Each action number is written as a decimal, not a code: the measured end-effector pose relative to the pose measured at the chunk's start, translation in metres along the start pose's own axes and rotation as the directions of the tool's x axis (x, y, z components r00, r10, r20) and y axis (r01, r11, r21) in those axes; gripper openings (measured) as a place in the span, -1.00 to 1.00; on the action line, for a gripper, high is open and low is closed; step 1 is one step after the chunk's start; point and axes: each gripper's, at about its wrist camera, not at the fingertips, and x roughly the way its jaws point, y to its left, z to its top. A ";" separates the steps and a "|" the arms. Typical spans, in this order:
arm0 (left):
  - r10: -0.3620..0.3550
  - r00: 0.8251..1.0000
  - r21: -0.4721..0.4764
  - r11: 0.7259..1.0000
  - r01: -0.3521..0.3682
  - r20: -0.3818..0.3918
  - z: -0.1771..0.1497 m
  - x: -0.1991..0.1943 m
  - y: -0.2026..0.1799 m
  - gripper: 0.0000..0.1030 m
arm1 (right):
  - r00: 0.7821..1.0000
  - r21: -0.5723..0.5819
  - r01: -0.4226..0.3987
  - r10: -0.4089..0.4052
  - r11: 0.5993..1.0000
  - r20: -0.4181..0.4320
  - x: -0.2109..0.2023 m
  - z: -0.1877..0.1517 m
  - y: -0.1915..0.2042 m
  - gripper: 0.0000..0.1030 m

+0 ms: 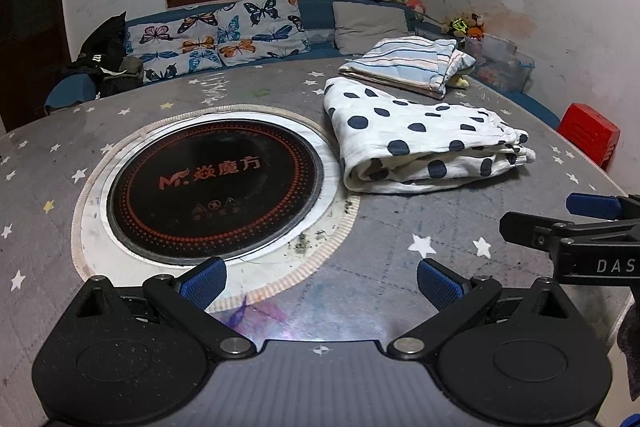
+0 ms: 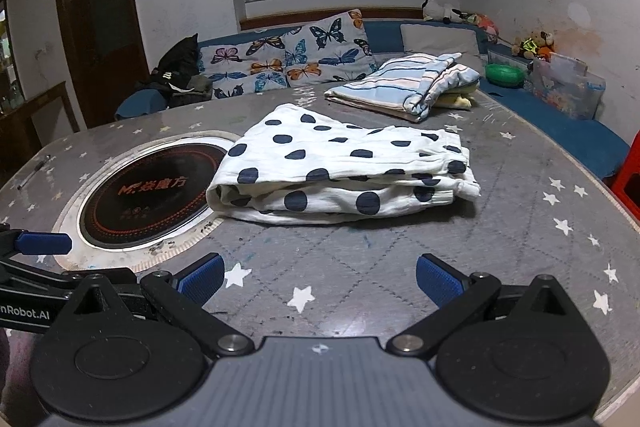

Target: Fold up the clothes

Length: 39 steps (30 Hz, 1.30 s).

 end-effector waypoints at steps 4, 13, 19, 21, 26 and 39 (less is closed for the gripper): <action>0.000 1.000 0.005 1.000 0.000 0.008 0.003 0.004 0.011 1.00 | 1.000 0.001 0.025 -0.025 1.000 -0.013 0.005 0.002 0.009 1.00; -0.047 0.999 0.019 0.999 0.047 0.019 0.010 0.011 0.033 1.00 | 0.993 0.017 0.112 -0.112 0.994 -0.028 0.004 0.007 0.027 1.00; -0.090 0.996 0.026 0.996 0.089 0.026 0.011 0.011 0.043 1.00 | 0.985 0.016 0.173 -0.172 0.985 -0.030 -0.005 0.010 0.039 1.00; -0.107 0.994 0.031 0.994 0.106 0.026 0.012 0.012 0.045 1.00 | 0.981 0.017 0.195 -0.194 0.981 -0.029 -0.009 0.010 0.041 1.00; -0.129 0.991 0.044 0.991 0.128 0.025 0.014 0.014 0.047 1.00 | 0.973 0.028 0.232 -0.231 0.972 -0.029 -0.014 0.011 0.044 1.00; -0.183 0.983 0.093 0.979 0.182 0.011 0.023 0.025 0.037 1.00 | 0.960 0.055 0.280 -0.280 0.958 -0.019 -0.020 0.013 0.043 1.00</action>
